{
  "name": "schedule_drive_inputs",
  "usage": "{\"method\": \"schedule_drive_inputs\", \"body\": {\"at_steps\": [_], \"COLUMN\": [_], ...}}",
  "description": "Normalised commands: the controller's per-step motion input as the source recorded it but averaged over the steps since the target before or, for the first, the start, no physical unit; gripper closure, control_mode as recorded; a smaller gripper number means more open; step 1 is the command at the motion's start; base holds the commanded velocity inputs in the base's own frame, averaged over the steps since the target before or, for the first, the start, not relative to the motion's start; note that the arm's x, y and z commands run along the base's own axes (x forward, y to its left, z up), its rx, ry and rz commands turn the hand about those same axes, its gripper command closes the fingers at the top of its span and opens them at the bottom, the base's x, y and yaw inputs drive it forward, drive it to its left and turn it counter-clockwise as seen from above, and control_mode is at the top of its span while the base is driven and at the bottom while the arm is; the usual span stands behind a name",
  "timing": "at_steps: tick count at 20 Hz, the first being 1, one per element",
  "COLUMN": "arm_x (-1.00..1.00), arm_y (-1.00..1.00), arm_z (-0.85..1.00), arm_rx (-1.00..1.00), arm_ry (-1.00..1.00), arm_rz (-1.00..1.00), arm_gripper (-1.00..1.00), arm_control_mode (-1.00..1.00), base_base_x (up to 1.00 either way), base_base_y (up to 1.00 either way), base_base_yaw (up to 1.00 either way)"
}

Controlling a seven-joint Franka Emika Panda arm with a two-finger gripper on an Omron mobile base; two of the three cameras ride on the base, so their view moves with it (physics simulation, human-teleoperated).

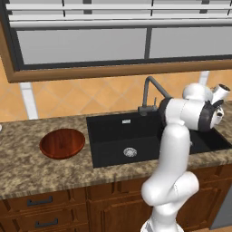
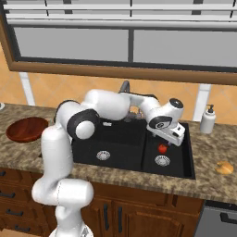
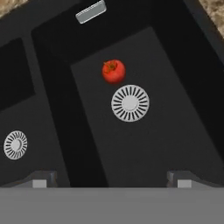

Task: Pick the tomato from the sink and place it in the bowl. Then pick the bowl and place it in the microwave. Then close the microwave door and press the start button.

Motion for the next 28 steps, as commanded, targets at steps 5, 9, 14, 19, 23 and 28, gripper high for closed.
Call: {"method": "schedule_drive_inputs", "body": {"at_steps": [5, 9, 14, 19, 23, 28], "arm_x": [0.28, 0.36, 0.48, 0.59, 0.47, 0.36], "arm_y": [-0.12, 0.00, 0.03, 0.09, 0.00, -0.02], "arm_z": [-0.49, -0.49, -0.55, -0.35, -0.43, -0.42], "arm_rx": [0.04, 0.01, 0.06, 0.00, 0.00, 0.00], "arm_ry": [0.01, 0.01, 0.00, -0.01, 0.00, 0.00], "arm_rz": [-0.05, -0.11, -0.13, -0.14, -0.07, -0.05], "arm_gripper": [-1.00, -1.00, -1.00, -1.00, -1.00, -1.00], "arm_control_mode": [-1.00, -1.00, -1.00, -1.00, -1.00, -1.00], "base_base_x": [0.00, 0.00, 0.00, 0.00, 0.00, 0.00], "base_base_y": [0.00, 0.00, 0.00, 0.00, 0.00, 0.00], "base_base_yaw": [0.00, 0.00, 0.00, 0.00, 0.00, 0.00]}}
